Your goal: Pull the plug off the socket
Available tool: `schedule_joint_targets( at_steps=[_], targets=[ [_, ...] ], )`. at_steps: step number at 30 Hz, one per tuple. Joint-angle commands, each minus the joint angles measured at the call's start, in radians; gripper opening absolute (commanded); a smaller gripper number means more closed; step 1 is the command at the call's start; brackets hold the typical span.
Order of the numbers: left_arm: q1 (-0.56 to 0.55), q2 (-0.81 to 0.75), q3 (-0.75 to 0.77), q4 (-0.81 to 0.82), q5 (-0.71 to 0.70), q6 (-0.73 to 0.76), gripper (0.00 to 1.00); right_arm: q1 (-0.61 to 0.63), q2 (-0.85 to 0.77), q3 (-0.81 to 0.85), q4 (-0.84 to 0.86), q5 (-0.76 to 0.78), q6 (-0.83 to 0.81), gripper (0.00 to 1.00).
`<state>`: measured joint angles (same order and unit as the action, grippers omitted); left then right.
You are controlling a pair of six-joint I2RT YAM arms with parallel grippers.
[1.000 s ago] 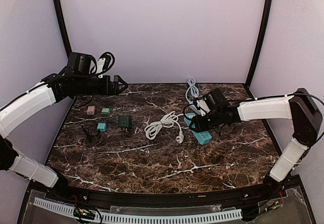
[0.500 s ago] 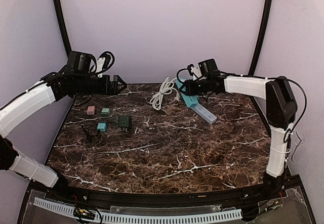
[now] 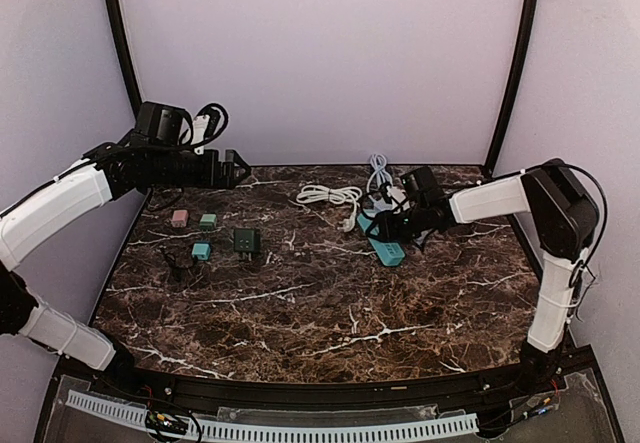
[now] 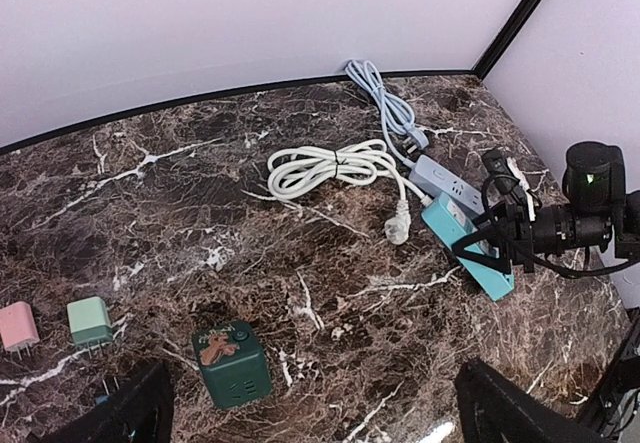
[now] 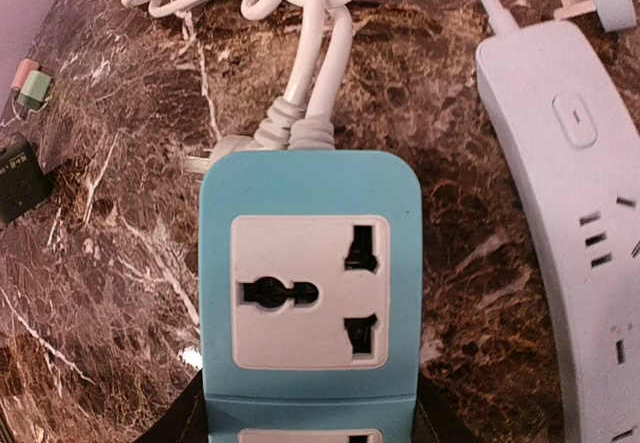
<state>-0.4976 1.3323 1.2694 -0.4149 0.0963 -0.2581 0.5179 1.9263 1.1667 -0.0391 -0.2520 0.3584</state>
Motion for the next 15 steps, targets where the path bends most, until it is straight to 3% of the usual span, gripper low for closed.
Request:
schedule_joint_targets(
  at_steps=[1, 4, 5, 7, 11, 15],
  targets=[
    [-0.004, -0.01, 0.021, -0.031, -0.01, -0.015, 0.99, 0.023, -0.069, -0.056, 0.093, -0.035, 0.012, 0.0],
    [-0.004, -0.01, 0.014, -0.032, -0.006, -0.019, 0.99, 0.036, -0.072, -0.089, 0.103, -0.035, 0.016, 0.0],
    [-0.005, -0.007, 0.013, -0.034, -0.007, -0.019, 0.99, 0.042, -0.07, -0.099, 0.105, -0.033, 0.019, 0.04],
    [-0.005, -0.001, 0.012, -0.042, -0.016, -0.024, 0.99, 0.051, -0.072, -0.119, 0.107, -0.018, 0.026, 0.17],
    [-0.014, 0.016, 0.011, -0.061, -0.042, -0.012, 0.99, 0.061, -0.103, -0.164, 0.12, 0.026, 0.047, 0.52],
    [-0.024, 0.024, 0.01, -0.067, -0.049, -0.009, 0.99, 0.063, -0.141, -0.191, 0.119, 0.049, 0.048, 0.72]
  ],
)
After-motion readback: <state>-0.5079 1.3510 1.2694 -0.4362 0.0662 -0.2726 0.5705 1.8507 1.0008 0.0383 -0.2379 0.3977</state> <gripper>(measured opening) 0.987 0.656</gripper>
